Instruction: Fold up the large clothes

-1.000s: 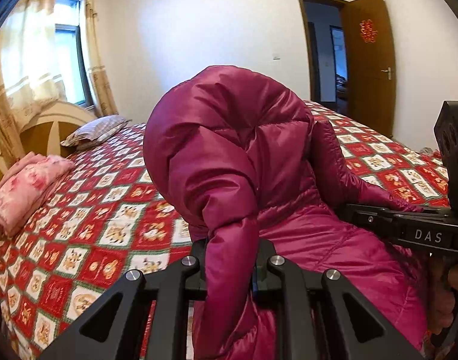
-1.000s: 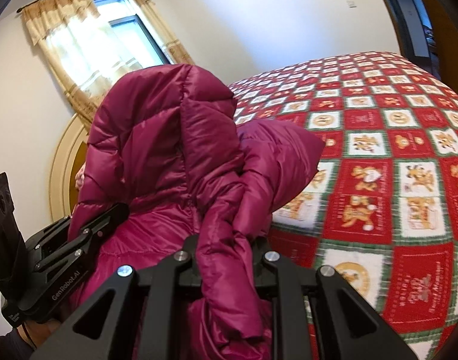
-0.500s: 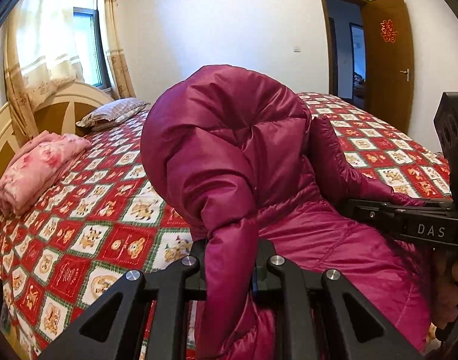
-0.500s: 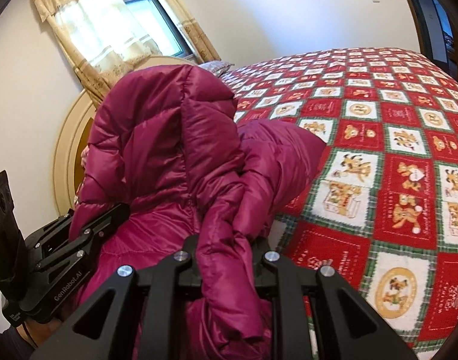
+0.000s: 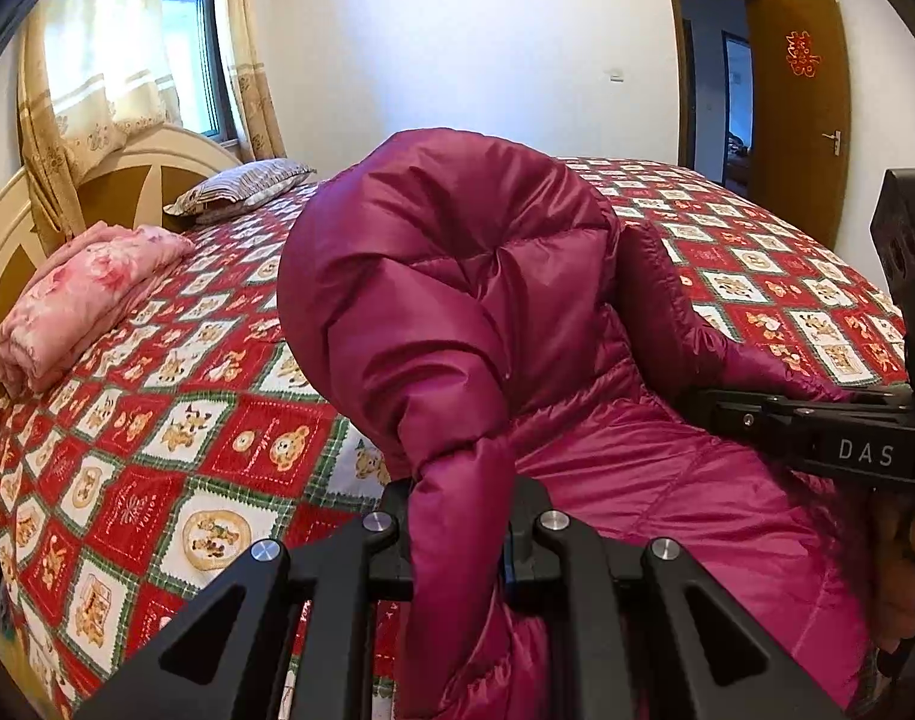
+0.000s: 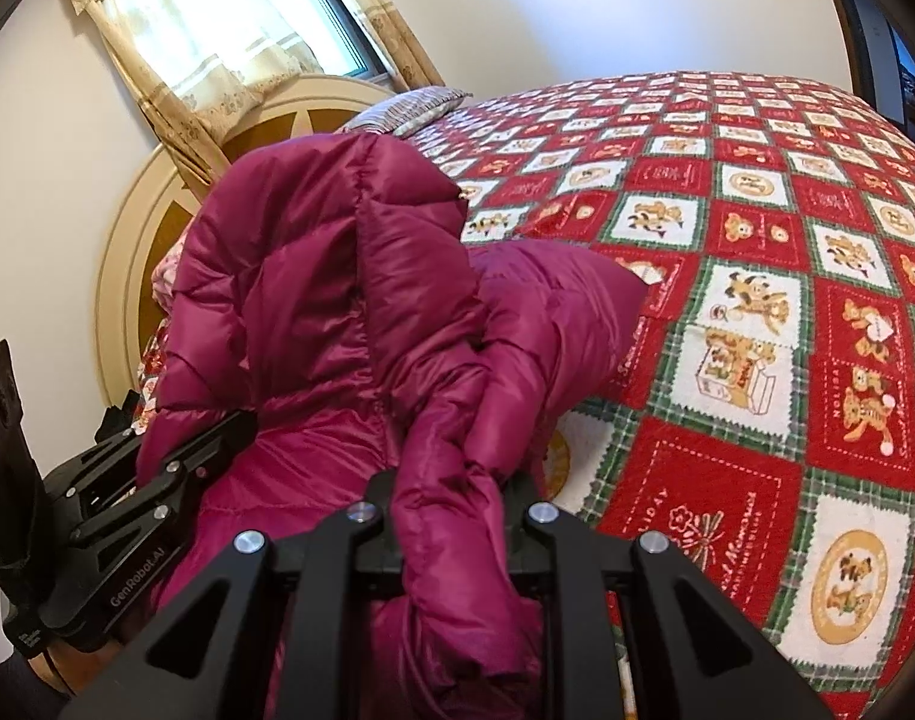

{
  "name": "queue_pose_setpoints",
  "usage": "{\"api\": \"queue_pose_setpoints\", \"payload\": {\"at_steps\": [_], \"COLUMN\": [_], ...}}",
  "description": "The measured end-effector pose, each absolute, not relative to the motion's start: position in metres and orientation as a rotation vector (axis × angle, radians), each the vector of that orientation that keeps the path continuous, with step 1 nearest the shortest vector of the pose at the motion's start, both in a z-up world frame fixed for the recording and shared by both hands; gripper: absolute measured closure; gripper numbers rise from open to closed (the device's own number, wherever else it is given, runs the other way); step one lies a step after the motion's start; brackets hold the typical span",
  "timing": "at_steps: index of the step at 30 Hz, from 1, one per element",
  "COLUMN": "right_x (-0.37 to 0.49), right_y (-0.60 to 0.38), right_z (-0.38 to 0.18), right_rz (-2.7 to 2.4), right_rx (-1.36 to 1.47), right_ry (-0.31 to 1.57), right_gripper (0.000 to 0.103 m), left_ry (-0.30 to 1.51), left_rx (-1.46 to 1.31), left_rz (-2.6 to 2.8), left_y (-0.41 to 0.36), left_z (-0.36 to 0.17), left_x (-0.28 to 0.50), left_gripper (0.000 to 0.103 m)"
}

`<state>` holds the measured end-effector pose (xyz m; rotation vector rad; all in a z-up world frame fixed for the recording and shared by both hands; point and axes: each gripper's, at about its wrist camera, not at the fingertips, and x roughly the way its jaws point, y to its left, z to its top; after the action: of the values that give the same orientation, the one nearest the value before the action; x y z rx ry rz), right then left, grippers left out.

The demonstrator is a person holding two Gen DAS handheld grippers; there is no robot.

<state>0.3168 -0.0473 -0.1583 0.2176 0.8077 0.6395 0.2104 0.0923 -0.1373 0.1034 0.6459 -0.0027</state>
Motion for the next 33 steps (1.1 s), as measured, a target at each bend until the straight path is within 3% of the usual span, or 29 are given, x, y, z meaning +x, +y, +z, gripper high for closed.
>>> {"api": "queue_pose_setpoints", "payload": {"at_steps": [5, 11, 19, 24, 33], "right_x": [0.322, 0.324, 0.323, 0.323, 0.324], "right_y": [-0.041, -0.039, -0.041, -0.042, -0.044], "right_z": [-0.162, -0.169, -0.179, -0.183, -0.191], "right_rz": [0.634, 0.625, 0.607, 0.593, 0.564], "right_rx": [0.206, 0.208, 0.216, 0.217, 0.213], "right_ry": [0.82, 0.834, 0.843, 0.848, 0.847], "right_gripper": [0.083, 0.083, 0.081, 0.076, 0.064], "left_ry": [0.662, 0.689, 0.693, 0.698, 0.702], "left_rx": [0.097, 0.088, 0.09, 0.062, -0.004], "left_rz": [0.009, 0.031, 0.072, 0.109, 0.119], "left_y": [0.099, 0.106, 0.114, 0.123, 0.133], "left_z": [-0.145, -0.156, -0.167, -0.173, -0.182], "left_x": [0.213, 0.216, 0.218, 0.22, 0.224], "left_gripper": [0.083, 0.069, 0.035, 0.019, 0.011]}}
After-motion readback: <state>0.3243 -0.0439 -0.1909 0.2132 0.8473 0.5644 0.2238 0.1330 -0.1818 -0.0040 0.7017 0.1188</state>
